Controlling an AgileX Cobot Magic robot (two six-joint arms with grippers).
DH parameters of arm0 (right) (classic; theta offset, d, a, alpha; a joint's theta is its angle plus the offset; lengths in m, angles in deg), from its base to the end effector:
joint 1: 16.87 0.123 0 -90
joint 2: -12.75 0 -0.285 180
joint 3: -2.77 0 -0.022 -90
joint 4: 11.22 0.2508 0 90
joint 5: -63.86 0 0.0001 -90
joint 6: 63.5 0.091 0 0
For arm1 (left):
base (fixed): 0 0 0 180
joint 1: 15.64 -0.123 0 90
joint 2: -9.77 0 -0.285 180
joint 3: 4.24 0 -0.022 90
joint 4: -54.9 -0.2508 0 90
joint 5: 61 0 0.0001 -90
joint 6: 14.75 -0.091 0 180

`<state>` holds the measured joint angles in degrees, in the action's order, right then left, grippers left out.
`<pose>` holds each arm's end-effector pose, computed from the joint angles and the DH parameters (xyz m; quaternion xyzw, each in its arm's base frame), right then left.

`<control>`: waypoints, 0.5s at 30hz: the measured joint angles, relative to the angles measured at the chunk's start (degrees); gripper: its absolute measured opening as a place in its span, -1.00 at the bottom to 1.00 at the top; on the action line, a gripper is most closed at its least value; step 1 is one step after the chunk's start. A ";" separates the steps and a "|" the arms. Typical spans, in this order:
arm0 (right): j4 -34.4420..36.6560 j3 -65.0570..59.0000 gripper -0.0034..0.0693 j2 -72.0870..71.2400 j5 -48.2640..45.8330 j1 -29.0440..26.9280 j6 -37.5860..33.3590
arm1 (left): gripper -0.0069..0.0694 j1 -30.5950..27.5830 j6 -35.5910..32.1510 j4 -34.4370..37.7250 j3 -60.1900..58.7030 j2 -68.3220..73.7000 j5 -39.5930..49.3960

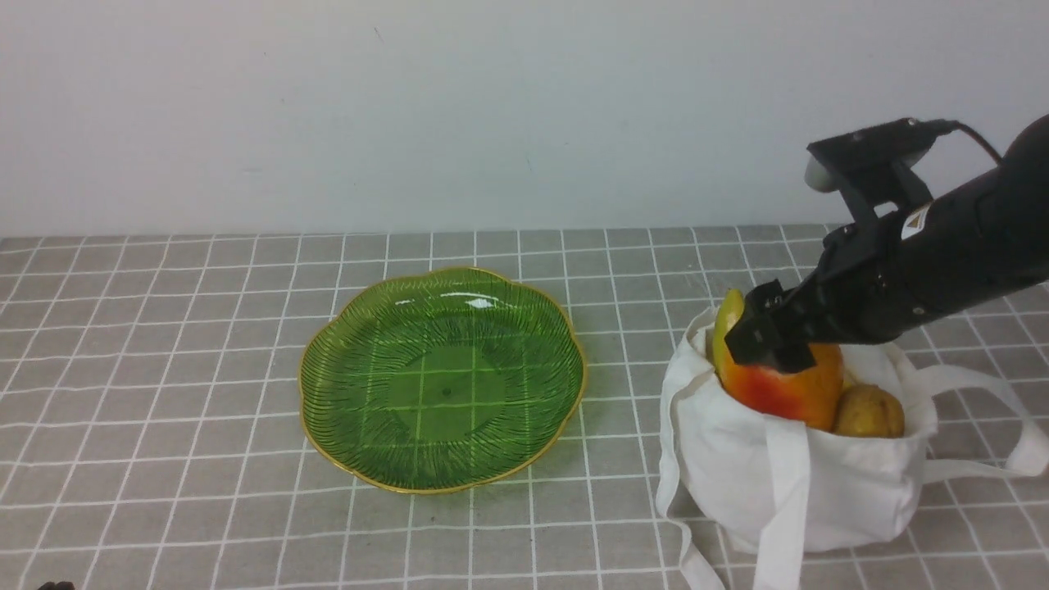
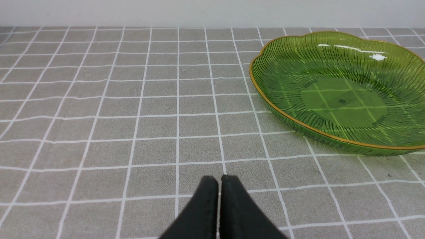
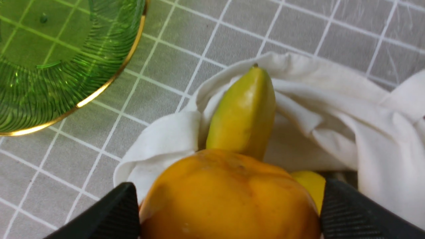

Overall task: Take the fruit out of the bag on the grey coffee tablecloth and place them on the plate.
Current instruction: 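Reach into the cloth bag and grasp a fruit inside it with the right gripper, then carry the orange fruit from the bag to the plate with the right gripper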

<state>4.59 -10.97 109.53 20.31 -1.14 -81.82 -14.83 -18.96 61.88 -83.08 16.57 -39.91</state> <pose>0.3003 0.1023 0.2590 -0.2101 0.9452 0.1097 0.2248 0.0524 -0.0047 0.1717 0.0026 0.8016 -0.0338 0.5969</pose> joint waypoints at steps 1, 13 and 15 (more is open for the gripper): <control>-0.06 0.00 0.99 0.14 -0.40 0.00 0.61 | -0.84 0.00 0.00 0.00 0.00 0.00 0.00; -0.65 1.11 0.69 0.22 -4.45 0.00 5.63 | -0.84 0.00 0.00 0.00 0.00 0.00 0.00; -0.84 2.27 0.69 -0.32 -5.39 0.00 5.76 | -0.84 0.00 0.00 0.00 0.00 0.00 0.00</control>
<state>3.75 -8.70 109.21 14.91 -1.14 -76.06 -14.83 -18.96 61.88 -83.08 16.57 -39.91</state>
